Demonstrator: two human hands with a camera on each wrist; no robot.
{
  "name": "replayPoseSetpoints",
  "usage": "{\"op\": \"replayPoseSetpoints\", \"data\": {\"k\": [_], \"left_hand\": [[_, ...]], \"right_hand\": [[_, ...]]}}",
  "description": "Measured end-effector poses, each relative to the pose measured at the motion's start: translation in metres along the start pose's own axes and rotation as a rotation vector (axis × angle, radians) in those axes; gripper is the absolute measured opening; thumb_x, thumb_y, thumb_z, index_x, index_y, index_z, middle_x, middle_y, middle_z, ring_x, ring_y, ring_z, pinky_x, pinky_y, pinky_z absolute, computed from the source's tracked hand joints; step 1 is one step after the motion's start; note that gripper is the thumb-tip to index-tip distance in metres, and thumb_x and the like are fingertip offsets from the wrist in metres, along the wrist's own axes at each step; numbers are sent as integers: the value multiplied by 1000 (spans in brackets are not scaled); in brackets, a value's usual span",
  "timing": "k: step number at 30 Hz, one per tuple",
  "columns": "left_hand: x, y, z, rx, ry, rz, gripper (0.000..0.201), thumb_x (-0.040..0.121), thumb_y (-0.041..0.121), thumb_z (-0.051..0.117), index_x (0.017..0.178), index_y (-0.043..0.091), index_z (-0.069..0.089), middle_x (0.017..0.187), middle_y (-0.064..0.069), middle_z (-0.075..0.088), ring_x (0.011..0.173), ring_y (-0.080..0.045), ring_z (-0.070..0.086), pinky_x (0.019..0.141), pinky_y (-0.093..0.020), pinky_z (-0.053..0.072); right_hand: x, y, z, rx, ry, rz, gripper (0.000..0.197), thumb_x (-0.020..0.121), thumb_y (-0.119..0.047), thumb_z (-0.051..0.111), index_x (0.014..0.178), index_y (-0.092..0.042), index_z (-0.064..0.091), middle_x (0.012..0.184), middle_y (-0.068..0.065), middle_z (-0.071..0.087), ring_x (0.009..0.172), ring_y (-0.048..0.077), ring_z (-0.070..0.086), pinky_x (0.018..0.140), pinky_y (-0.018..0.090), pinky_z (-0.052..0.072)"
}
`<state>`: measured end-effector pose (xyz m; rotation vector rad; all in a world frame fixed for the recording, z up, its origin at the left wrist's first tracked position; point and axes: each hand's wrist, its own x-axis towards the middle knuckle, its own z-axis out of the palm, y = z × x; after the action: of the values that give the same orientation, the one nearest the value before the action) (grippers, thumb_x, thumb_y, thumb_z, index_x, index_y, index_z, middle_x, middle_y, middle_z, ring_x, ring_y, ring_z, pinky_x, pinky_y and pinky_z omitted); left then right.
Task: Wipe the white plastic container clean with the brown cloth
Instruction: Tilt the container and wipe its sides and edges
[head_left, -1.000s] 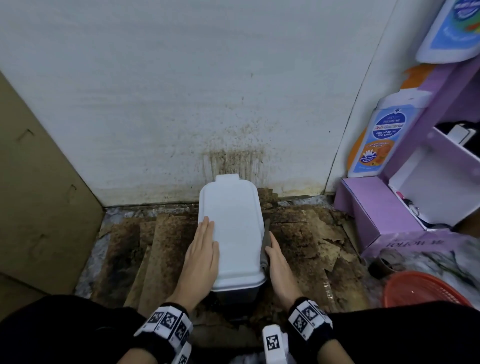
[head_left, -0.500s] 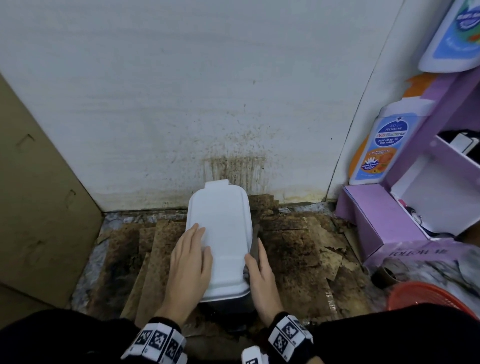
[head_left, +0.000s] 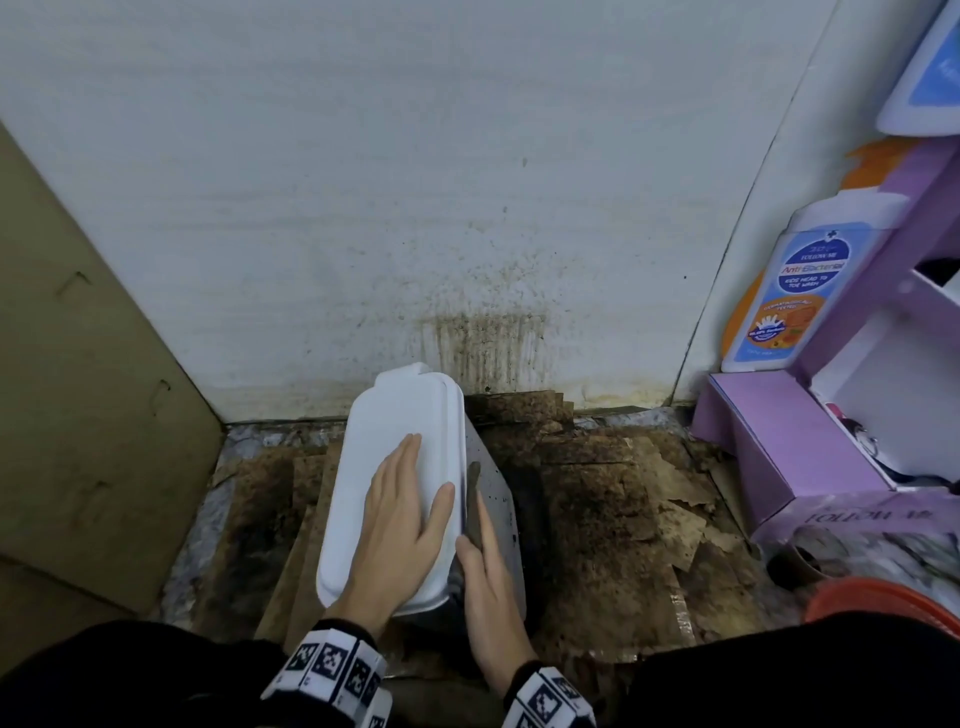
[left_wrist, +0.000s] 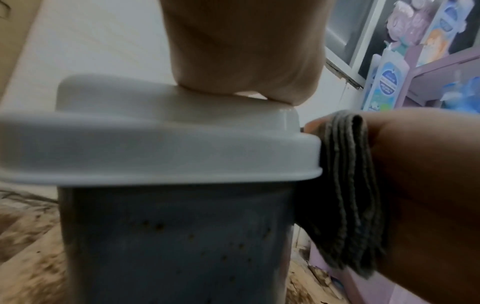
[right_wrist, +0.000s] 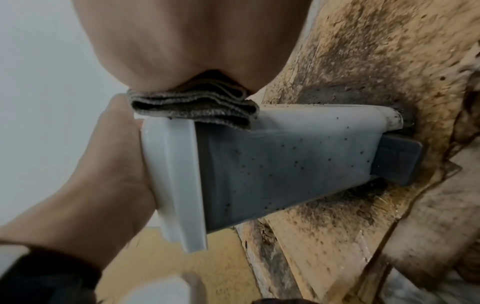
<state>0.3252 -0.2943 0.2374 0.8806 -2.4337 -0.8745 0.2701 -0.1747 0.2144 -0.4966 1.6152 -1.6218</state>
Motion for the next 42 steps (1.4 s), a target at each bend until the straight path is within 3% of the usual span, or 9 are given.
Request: {"op": "replayPoseSetpoints", "data": {"k": [4,6,9,13,21,26,31,37,42], "left_hand": [[1,-16,-7,12,-3,-15,75,102,61,31,163,24,9,171,8,9,156,-7,9,128,-32,8],[0,-22,-9,21,-13,4,76,100,60,28,164,27,5,171,13,3,156,-1,3,127,-27,3],[0,-30,-11,37,-23,39,75,99,61,23,163,29,1,170,16,-2,154,4,-4,128,-29,0],[5,-34,-14,82,-50,52,73,99,61,21,163,28,8,169,17,1,155,3,-2,128,-28,2],[10,-42,-20,47,-6,12,75,97,63,33,162,26,20,168,14,17,154,-3,14,126,-30,12],[9,-46,-18,70,13,18,76,97,61,33,162,22,20,169,7,18,155,-10,16,125,-29,11],[6,-52,-19,65,0,14,76,98,60,33,163,24,14,170,9,13,156,-6,11,127,-33,11],[5,-58,-25,54,-8,-3,78,97,59,35,163,24,13,171,9,10,156,-6,9,127,-33,11],[4,-57,-29,34,-12,-20,76,97,58,39,163,28,13,170,12,11,155,-4,10,125,-29,9]], "right_hand": [[-2,4,12,27,-51,-36,51,106,-50,38,151,-62,16,160,-26,30,144,0,37,118,38,39],[-3,6,20,-31,-27,-56,52,107,-48,34,154,-57,12,161,-32,20,146,-11,24,124,35,28],[1,12,26,-111,-18,-76,55,104,-58,31,154,-57,8,162,-36,10,149,-12,11,128,40,17],[0,18,24,-183,-54,-59,53,104,-55,19,152,-53,-1,162,-36,-3,146,-19,-3,129,33,2],[18,30,16,-288,-128,-88,52,98,-68,3,148,-60,-6,163,-32,-12,147,-16,-12,129,37,1],[22,40,22,-456,-110,-154,52,108,-46,10,156,-46,-10,165,-28,-16,149,-11,-16,128,38,-2],[26,46,20,-541,-126,-218,54,108,-41,10,158,-37,-13,165,-25,-18,150,-6,-18,126,32,-6],[41,82,-2,-516,-110,-101,54,109,-44,14,157,-40,-11,165,-24,-17,148,-11,-18,124,25,-7],[60,130,-34,-542,-88,108,49,111,-30,14,148,-33,-19,168,-3,-22,152,7,-22,126,31,-10]]}}
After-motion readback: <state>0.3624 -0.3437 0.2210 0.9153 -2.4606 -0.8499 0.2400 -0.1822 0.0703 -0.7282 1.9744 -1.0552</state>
